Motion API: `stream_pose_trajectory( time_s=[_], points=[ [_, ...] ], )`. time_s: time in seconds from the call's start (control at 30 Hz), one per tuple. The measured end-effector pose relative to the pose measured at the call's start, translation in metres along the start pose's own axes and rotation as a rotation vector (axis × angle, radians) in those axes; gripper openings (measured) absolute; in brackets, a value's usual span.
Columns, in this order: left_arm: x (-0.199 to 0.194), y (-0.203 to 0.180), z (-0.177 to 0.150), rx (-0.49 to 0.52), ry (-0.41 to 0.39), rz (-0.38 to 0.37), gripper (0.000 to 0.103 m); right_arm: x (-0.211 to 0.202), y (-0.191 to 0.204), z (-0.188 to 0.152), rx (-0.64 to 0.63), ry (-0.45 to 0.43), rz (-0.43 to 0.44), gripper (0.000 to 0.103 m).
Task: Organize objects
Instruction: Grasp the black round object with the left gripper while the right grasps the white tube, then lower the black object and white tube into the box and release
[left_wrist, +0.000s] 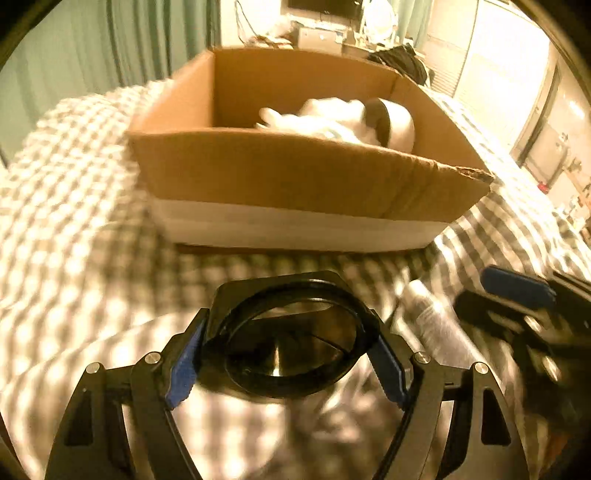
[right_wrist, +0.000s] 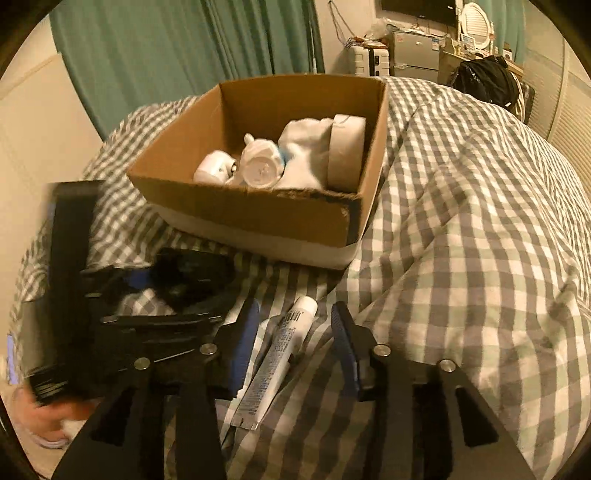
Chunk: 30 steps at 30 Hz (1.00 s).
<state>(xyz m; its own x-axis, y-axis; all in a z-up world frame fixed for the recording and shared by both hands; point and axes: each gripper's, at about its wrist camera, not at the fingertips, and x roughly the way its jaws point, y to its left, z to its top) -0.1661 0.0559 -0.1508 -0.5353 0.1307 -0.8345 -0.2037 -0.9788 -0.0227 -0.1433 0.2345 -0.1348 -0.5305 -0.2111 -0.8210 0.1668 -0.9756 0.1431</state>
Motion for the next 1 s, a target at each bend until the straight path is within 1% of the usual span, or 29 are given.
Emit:
stream_pose_trajectory(
  time_s=[0.07, 0.17, 0.23, 0.3, 0.33, 0.37, 0.43, 0.5, 0.53, 0.6, 0.7, 0.73, 0.8, 0.87, 1.0],
  points=[
    [-0.012, 0.009, -0.004, -0.008, -0.029, 0.039, 0.081, 0.005, 0.003, 0.0, -0.011, 0.018, -0.009, 0.041],
    [-0.023, 0.022, -0.002, -0.026, -0.062, 0.073, 0.081, 0.014, 0.011, -0.001, -0.033, 0.047, -0.008, 0.041],
    [-0.029, 0.025, -0.002, -0.03, -0.087, 0.094, 0.081, 0.024, 0.02, -0.003, -0.066, 0.086, -0.012, 0.041],
    [-0.031, 0.029, 0.001, -0.025, -0.103, 0.1, 0.081, 0.037, 0.026, -0.005, -0.097, 0.141, -0.047, 0.041],
    [-0.033, 0.028, -0.002, -0.026, -0.108, 0.098, 0.081, 0.043, 0.028, -0.007, -0.11, 0.165, -0.078, 0.041],
    [-0.033, 0.027, -0.009, -0.027, -0.11, 0.091, 0.081, 0.046, 0.029, -0.007, -0.114, 0.178, -0.092, 0.041],
    [-0.032, 0.03, -0.004, -0.034, -0.111, 0.081, 0.081, 0.051, 0.03, -0.007, -0.117, 0.198, -0.104, 0.041],
    [-0.033, 0.034, -0.004, -0.045, -0.113, 0.069, 0.081, 0.055, 0.034, -0.008, -0.139, 0.212, -0.116, 0.036],
    [-0.036, 0.034, -0.004, -0.049, -0.115, 0.066, 0.081, 0.056, 0.036, -0.01, -0.152, 0.217, -0.124, 0.032],
    [-0.04, 0.035, -0.007, -0.054, -0.12, 0.065, 0.081, 0.056, 0.039, -0.011, -0.165, 0.214, -0.131, 0.03],
    [-0.045, 0.036, -0.009, -0.055, -0.128, 0.061, 0.081, 0.045, 0.038, -0.011, -0.148, 0.159, -0.104, 0.017],
    [-0.046, 0.035, -0.01, -0.054, -0.13, 0.061, 0.081, 0.038, 0.036, -0.011, -0.136, 0.135, -0.089, 0.015],
    [-0.047, 0.034, -0.01, -0.051, -0.131, 0.061, 0.081, 0.03, 0.035, -0.011, -0.133, 0.115, -0.081, 0.015],
    [-0.048, 0.033, -0.012, -0.047, -0.129, 0.064, 0.081, 0.028, 0.034, -0.013, -0.133, 0.116, -0.082, 0.015],
    [-0.05, 0.034, -0.014, -0.048, -0.131, 0.079, 0.081, 0.034, 0.033, -0.015, -0.13, 0.149, -0.081, 0.015]
  ],
)
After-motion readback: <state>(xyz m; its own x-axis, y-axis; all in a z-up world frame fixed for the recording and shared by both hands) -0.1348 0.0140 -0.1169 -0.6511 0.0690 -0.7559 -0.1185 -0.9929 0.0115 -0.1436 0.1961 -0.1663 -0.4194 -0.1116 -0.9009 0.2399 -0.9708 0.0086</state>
